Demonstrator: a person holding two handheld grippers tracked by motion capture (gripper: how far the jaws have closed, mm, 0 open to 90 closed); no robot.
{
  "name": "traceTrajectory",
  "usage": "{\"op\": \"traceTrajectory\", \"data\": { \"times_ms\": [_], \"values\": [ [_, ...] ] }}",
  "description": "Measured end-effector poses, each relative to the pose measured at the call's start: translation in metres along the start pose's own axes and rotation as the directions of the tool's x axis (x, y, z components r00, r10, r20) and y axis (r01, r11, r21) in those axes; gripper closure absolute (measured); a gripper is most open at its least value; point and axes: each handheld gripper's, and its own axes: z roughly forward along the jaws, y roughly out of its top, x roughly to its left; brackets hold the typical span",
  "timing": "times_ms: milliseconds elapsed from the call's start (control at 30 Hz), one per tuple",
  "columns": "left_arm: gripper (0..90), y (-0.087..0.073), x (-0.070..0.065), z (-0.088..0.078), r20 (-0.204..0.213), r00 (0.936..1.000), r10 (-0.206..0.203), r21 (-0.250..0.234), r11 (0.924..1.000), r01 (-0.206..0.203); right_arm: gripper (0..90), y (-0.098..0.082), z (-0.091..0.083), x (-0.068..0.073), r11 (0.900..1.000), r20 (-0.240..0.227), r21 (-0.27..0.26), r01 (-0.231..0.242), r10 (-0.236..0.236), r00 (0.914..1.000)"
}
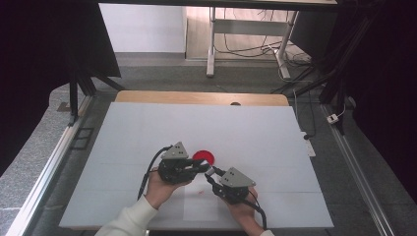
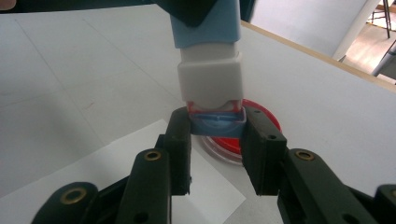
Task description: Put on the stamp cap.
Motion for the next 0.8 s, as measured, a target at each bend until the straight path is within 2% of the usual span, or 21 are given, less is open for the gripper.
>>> {"op": "traceTrajectory", "data": {
  "times_ms": [800],
  "values": [
    [75.7, -0.0013, 0.0009, 0.0025, -0.003, 1.0000, 0.000, 0.004, 1.0000, 0.000, 64.2, -0.0004, -0.0003, 0.0009, 1.000, 0.007, -0.005, 0.004, -0.004, 1.0000]
  ]
}}
